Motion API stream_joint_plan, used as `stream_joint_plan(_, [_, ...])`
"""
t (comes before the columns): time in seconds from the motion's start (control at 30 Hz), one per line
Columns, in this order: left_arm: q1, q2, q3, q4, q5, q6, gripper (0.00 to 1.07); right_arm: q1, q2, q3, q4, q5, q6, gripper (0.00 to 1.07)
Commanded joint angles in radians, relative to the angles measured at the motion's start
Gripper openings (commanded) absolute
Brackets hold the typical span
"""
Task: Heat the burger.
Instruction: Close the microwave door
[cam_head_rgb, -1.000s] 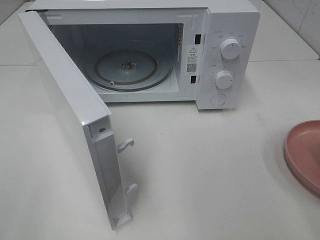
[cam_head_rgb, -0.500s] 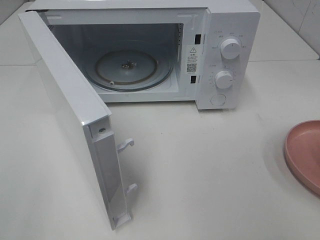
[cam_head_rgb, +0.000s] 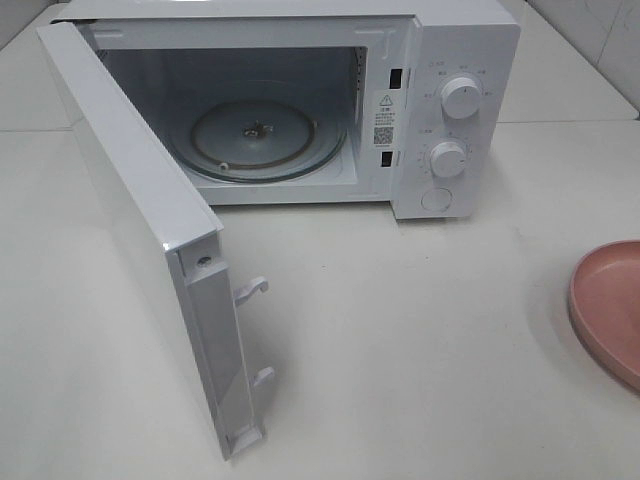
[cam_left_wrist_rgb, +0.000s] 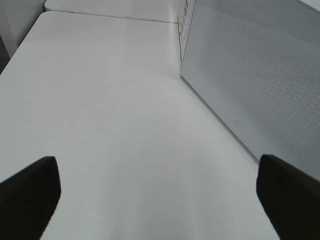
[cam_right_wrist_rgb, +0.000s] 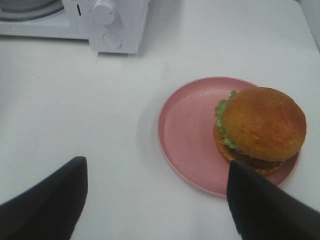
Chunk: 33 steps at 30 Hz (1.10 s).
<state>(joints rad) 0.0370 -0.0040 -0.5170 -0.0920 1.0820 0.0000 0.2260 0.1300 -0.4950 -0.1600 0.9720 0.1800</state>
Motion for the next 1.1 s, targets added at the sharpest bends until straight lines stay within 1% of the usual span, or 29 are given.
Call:
stream_joint_plan(0.03, [0.002, -0.018, 0.000, 0.002, -0.014, 0.000, 1.00, -0.043, -0.055, 0.003, 0.010, -0.009, -0.017, 0.75])
stream_joint_plan(0.1, [0.002, -0.018, 0.000, 0.002, -0.014, 0.000, 1.00, -0.096, -0.135, 0.003, 0.033, -0.009, -0.026, 0.75])
stream_joint_plan(0.27, [0.002, -0.020, 0.000, 0.002, -0.014, 0.000, 1.00, -0.132, -0.159, 0.003, 0.043, -0.009, -0.030, 0.75])
stream_joint_plan(0.43, [0.002, -0.013, 0.000, 0.002, -0.014, 0.000, 1.00, -0.132, -0.160, 0.003, 0.044, -0.009, -0.030, 0.73])
stream_joint_plan(1.1, [0.002, -0.007, 0.000, 0.002, -0.014, 0.000, 1.00, -0.132, -0.160, 0.003, 0.044, -0.009, -0.030, 0.73])
